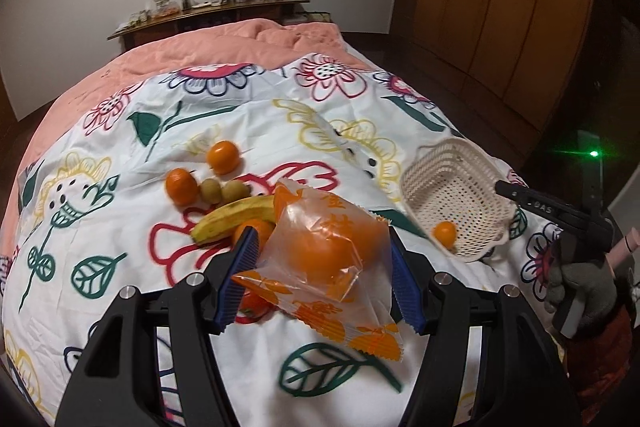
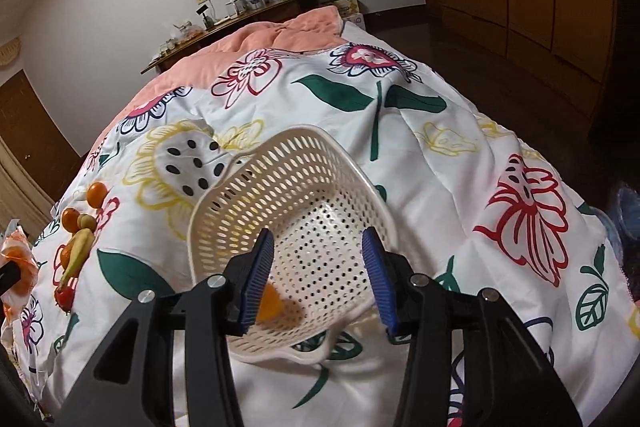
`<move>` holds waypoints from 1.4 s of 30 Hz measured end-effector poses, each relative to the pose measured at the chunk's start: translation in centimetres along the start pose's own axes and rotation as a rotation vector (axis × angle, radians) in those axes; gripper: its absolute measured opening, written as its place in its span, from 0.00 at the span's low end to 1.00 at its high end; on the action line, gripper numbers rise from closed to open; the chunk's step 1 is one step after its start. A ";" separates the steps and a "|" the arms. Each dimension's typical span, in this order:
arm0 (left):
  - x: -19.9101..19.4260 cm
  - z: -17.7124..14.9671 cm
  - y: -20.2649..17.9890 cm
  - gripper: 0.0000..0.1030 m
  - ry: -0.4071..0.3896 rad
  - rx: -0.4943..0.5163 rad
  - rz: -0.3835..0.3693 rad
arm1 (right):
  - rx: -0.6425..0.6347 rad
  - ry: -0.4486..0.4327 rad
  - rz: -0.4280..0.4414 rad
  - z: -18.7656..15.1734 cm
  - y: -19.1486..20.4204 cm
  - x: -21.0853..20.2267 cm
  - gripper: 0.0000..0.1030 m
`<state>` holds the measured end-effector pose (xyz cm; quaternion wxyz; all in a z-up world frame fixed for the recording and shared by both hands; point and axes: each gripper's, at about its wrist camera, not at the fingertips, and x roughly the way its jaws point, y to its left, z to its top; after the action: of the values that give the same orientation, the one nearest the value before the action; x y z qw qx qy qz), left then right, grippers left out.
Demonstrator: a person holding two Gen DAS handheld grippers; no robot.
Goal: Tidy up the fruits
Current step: 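Carry the large orange into the basket with the right gripper while the left grasps the orange bag, then lower the plastic bag of oranges into the basket and open the left gripper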
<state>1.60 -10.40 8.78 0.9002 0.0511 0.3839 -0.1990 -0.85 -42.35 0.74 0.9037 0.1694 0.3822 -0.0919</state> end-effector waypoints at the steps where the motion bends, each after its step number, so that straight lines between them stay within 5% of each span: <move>1: 0.1 0.2 -0.5 0.62 0.002 0.011 -0.007 | 0.004 0.002 0.001 0.0 -0.2 0.2 0.45; 17: 6.8 3.8 -10.2 0.62 0.106 0.116 -0.191 | 0.043 -0.033 0.048 0.0 -2.0 -1.2 0.46; 23: 9.7 4.9 -12.7 0.66 0.117 0.122 -0.197 | 0.039 -0.051 0.066 0.1 -1.8 -2.1 0.47; 25: 9.6 5.5 -13.1 0.86 0.077 0.121 -0.183 | 0.034 -0.049 0.072 0.0 -1.5 -2.1 0.47; 42: 7.3 4.9 -9.3 0.87 0.027 0.049 -0.066 | 0.031 -0.069 0.091 -0.1 -0.1 -3.3 0.53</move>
<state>5.72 -22.47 7.57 0.8864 0.0631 0.3925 -0.2373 -3.21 -42.27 3.03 0.9170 0.1971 0.3411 -0.0624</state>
